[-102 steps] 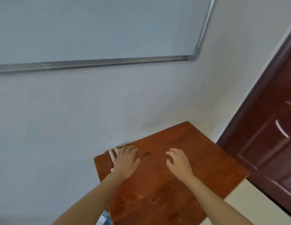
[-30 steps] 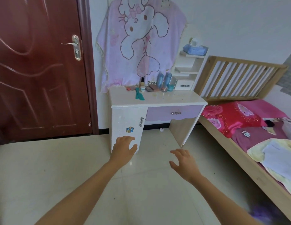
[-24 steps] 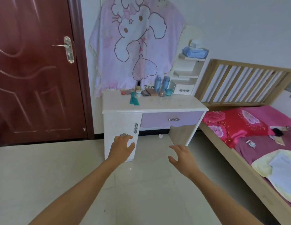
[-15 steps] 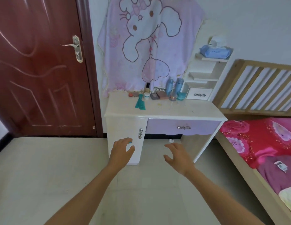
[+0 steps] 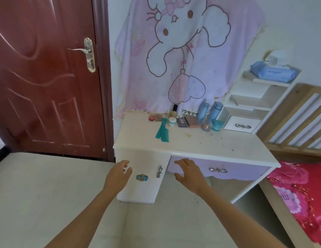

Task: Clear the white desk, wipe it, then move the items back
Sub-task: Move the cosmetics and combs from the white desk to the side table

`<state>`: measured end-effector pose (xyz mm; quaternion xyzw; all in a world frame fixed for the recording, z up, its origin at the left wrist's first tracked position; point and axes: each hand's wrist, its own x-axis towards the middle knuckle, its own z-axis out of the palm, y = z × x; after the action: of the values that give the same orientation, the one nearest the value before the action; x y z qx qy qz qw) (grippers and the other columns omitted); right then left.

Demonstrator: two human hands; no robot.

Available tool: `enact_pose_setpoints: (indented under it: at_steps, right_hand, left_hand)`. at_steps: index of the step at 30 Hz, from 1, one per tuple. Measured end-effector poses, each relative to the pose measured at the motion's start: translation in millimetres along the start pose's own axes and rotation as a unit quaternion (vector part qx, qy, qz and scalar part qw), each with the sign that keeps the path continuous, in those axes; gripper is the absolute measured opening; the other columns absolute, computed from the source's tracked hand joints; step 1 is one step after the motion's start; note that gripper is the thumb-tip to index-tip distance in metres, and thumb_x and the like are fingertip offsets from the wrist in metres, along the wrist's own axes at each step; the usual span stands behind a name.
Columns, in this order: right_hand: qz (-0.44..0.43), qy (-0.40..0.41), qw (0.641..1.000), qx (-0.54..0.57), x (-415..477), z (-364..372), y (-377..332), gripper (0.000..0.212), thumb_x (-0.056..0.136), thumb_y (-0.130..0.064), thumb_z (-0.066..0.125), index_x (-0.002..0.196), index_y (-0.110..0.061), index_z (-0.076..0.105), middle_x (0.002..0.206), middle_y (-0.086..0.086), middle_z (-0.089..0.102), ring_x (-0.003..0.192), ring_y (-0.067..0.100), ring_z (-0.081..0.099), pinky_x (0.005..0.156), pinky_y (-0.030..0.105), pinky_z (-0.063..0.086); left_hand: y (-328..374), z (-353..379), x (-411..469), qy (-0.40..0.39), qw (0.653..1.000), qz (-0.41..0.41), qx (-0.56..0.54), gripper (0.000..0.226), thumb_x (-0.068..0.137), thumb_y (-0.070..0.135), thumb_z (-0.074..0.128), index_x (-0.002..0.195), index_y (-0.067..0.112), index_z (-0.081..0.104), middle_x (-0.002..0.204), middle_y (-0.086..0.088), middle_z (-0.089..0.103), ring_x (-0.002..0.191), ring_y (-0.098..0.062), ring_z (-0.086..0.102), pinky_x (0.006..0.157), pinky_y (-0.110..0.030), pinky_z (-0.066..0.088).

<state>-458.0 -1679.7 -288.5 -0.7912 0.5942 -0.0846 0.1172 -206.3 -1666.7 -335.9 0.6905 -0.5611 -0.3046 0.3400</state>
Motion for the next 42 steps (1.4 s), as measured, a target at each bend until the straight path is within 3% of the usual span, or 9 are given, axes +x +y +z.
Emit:
enact_pose_setpoints:
  at_steps: [5,12,18,28,35,42]
  right_hand:
    - [0.047,0.024,0.996,0.065,64.9,-6.8,13.6,0.046,0.090,-0.023,0.053,0.134,-0.014,0.042,0.136,0.005,0.044,0.123,0.020,0.041,0.099,0.028,0.036]
    - [0.052,-0.070,0.993,0.075,109.2,35.7,35.0,0.047,0.091,-0.026,0.051,0.136,-0.018,0.038,0.136,0.002,0.043,0.122,0.018,0.043,0.098,0.026,0.037]
    - [0.026,-0.100,0.990,0.097,192.7,32.9,65.3,0.047,0.091,-0.029,0.050,0.136,-0.023,0.037,0.123,0.000,0.053,0.099,0.015,0.058,0.087,0.024,0.044]
    - [-0.019,-0.133,0.982,0.136,343.9,28.3,106.4,0.045,0.093,-0.027,0.046,0.136,-0.023,0.035,0.126,0.003,0.051,0.107,0.017,0.054,0.087,0.028,0.043]
    - [-0.043,-0.184,0.972,0.138,387.1,54.3,113.1,0.045,0.092,-0.029,0.047,0.136,-0.025,0.035,0.127,0.001,0.050,0.105,0.016,0.052,0.084,0.027,0.043]
    - [-0.045,-0.152,0.981,0.113,424.4,58.1,105.1,0.044,0.091,-0.029,0.048,0.133,-0.022,0.038,0.129,0.004,0.049,0.110,0.021,0.049,0.087,0.031,0.043]
  left_hand:
    - [9.7,5.6,67.0,-0.009,1.000,0.023,0.002,0.034,0.093,0.019,0.049,0.126,0.010,0.049,0.119,-0.007,0.055,0.097,-0.016,0.050,0.082,-0.025,0.038]
    - [-8.4,34.8,105.5,-0.045,0.998,-0.005,0.035,0.036,0.094,0.022,0.047,0.128,0.013,0.048,0.116,-0.005,0.057,0.099,-0.016,0.053,0.084,-0.027,0.042]
    - [-0.6,46.6,175.4,-0.030,0.997,-0.025,0.068,0.037,0.093,0.025,0.047,0.129,0.017,0.046,0.107,0.001,0.060,0.091,-0.013,0.054,0.080,-0.028,0.044]
    - [37.8,85.4,296.3,0.002,0.989,-0.052,0.139,0.037,0.093,0.028,0.048,0.129,0.019,0.047,0.109,0.001,0.062,0.093,-0.014,0.056,0.080,-0.022,0.041]
    - [33.4,114.3,326.3,-0.052,0.982,-0.085,0.159,0.039,0.094,0.031,0.045,0.132,0.021,0.043,0.116,0.002,0.059,0.099,-0.012,0.056,0.085,-0.019,0.040]
    - [31.1,102.1,373.6,-0.083,0.979,-0.074,0.173,0.039,0.094,0.031,0.044,0.133,0.022,0.043,0.119,0.001,0.059,0.105,-0.013,0.056,0.087,-0.020,0.040]
